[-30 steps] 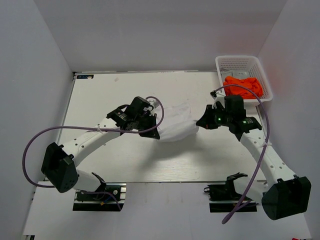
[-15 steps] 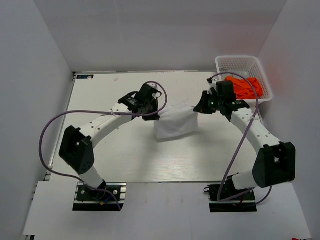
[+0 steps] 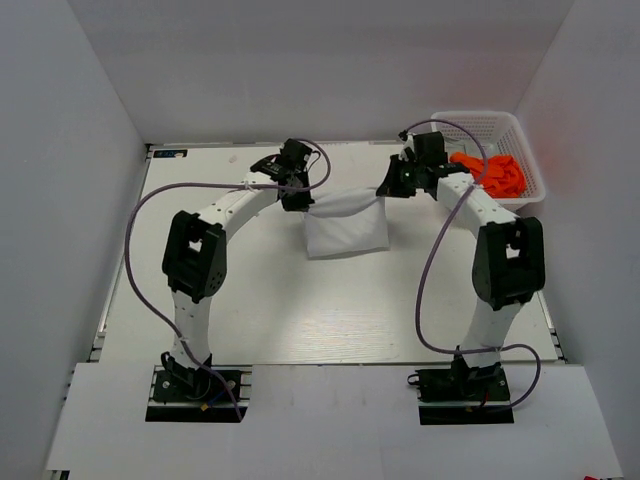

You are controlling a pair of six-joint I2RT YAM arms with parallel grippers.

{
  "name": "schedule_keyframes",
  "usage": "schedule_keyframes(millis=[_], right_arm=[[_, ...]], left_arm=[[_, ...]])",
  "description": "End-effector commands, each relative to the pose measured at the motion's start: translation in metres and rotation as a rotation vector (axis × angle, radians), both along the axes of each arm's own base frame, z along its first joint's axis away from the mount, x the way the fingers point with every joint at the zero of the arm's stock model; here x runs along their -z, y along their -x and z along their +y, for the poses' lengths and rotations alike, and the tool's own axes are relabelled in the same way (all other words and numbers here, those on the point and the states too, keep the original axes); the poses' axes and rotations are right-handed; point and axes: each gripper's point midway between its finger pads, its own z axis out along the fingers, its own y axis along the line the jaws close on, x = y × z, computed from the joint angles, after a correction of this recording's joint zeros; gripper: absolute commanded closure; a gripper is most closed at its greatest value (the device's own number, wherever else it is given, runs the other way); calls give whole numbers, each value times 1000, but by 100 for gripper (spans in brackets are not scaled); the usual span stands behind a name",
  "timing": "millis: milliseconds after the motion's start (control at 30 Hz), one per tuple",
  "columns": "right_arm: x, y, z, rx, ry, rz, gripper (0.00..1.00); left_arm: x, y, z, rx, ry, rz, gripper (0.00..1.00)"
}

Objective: Fold and stack the t-shirts
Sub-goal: Fold the long partially folded tshirt into a neat square, then smooth out wrinkles on the folded tshirt

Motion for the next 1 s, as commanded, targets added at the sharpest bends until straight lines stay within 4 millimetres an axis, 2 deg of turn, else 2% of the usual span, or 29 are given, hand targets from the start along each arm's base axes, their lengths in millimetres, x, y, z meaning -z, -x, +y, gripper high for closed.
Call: schedule_keyframes(millis=[0, 33, 67, 100, 133, 167, 200, 233, 267, 300, 333, 400, 433, 467, 500, 533, 567, 600, 633, 667, 700, 733, 800, 833, 867, 900, 967], right_arm=[[-13, -34, -4, 9, 1, -67, 100], [11, -41, -4, 8, 11, -28, 100], [-1, -58, -1, 14, -6, -74, 100], [3, -64, -2, 20, -12, -68, 100], [36, -73, -1, 21, -6, -16, 100], [29, -88, 1, 31, -41, -44, 100], [23, -100, 3, 34, -62, -66, 100], [46, -118, 4, 35, -75, -60, 82], [30, -130, 10, 27, -133, -79, 69], [27, -138, 15, 1, -159, -104, 52], [26, -143, 17, -35, -191, -114, 10], [9, -146, 23, -61, -215, -165, 10], [-8, -143, 24, -69, -208, -205, 10], [-7, -135, 21, -67, -198, -221, 10], [-11, -130, 22, -73, -196, -234, 10], [-33, -123, 22, -76, -205, -270, 10], [-33, -119, 20, -74, -205, -276, 10], [-20, -102, 17, -69, -198, -232, 10], [-37, -99, 16, -71, -202, -278, 10], [-28, -89, 19, -77, -202, -253, 10], [-36, -81, 21, -94, -209, -265, 10], [-32, -71, 22, -108, -217, -257, 10], [-33, -61, 32, -149, -239, -252, 10], [-30, -57, 36, -160, -254, -238, 10], [-26, -56, 40, -169, -258, -228, 10], [-26, -59, 41, -168, -264, -230, 10], [-14, -67, 43, -154, -302, -225, 10]], left_arm=[[-7, -29, 17, -16, -32, -43, 100], [-3, -36, 20, -18, -39, -42, 100], [3, -51, 20, -29, -26, -47, 100], [6, -62, 20, -39, -19, -62, 100], [9, -71, 23, -41, -21, -72, 99], [0, -92, 26, -62, 1, -122, 92], [20, -102, 27, -59, -5, -104, 68], [25, -112, 29, -69, -4, -107, 45], [7, -129, 25, -68, 33, -150, 22], [5, -140, 30, -82, 38, -165, 1], [1, -151, 27, -55, 59, -190, 0], [-11, -160, 22, -48, 86, -237, 0], [-14, -159, 22, -40, 83, -248, 0], [-36, -159, 20, -31, 110, -293, 0], [-29, -151, 20, -22, 114, -275, 0], [-33, -146, 19, 3, 124, -284, 0], [-39, -142, 18, 10, 135, -294, 0], [-61, -137, 12, 36, 155, -344, 0], [-50, -125, 5, 58, 157, -317, 0], [-52, -122, 4, 73, 161, -321, 0], [-49, -113, -4, 111, 176, -307, 0], [-57, -107, -17, 175, 243, -311, 0], [-61, -97, -36, 238, 291, -304, 0], [-50, -98, -39, 244, 293, -289, 0], [-49, -96, -48, 267, 307, -282, 0], [-50, -97, -54, 302, 323, -294, 0], [-32, -108, -56, 291, 310, -290, 0]])
